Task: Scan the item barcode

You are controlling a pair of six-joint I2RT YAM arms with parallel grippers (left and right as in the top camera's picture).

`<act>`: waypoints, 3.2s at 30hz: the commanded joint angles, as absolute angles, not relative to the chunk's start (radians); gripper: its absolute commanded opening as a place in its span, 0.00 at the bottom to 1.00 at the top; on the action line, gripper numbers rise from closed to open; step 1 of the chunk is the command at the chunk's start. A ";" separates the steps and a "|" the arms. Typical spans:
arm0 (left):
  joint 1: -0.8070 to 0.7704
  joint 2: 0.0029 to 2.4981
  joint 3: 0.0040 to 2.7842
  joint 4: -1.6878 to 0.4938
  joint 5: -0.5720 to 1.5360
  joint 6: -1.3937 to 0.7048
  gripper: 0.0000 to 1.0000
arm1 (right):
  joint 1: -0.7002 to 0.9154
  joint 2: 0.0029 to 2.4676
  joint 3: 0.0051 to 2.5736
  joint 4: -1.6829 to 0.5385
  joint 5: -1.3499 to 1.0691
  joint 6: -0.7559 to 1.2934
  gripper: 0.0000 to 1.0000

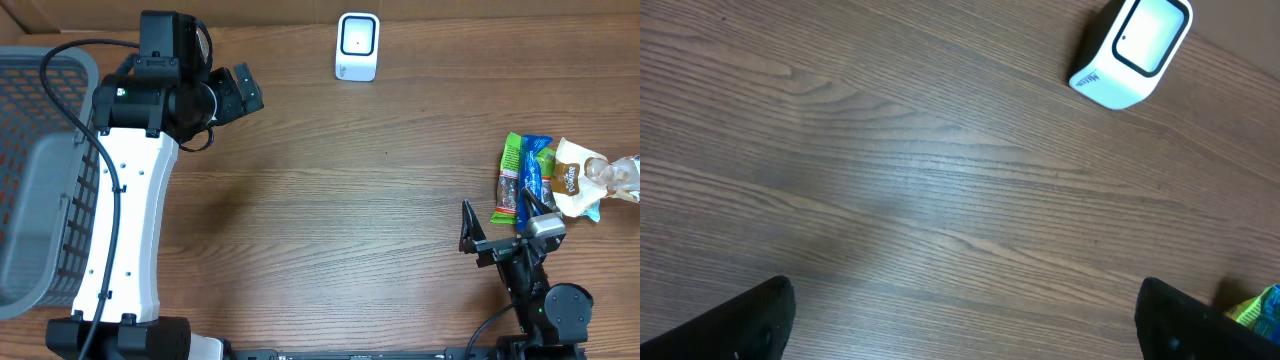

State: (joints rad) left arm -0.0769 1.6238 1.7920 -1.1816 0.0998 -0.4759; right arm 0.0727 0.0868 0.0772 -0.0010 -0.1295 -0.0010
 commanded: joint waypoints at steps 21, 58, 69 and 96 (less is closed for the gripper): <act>-0.079 1.634 1.796 -1.178 0.093 -0.479 1.00 | 0.085 0.003 0.008 -0.073 -0.124 -0.004 1.00; -0.004 1.103 1.747 -1.360 0.041 -0.389 1.00 | 0.085 0.003 0.008 -0.073 -0.124 -0.005 1.00; 0.085 0.713 1.196 -1.331 -0.076 -0.307 0.99 | 0.085 0.003 0.008 -0.073 -0.124 -0.004 1.00; -0.040 0.069 0.251 -0.224 -0.025 0.220 0.99 | 0.085 0.003 0.008 -0.073 -0.124 -0.004 1.00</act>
State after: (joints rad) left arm -0.0341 0.0975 0.3038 -0.2577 -0.0376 0.1055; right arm 0.0795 0.0147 0.0185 -0.0776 -0.1299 -0.0010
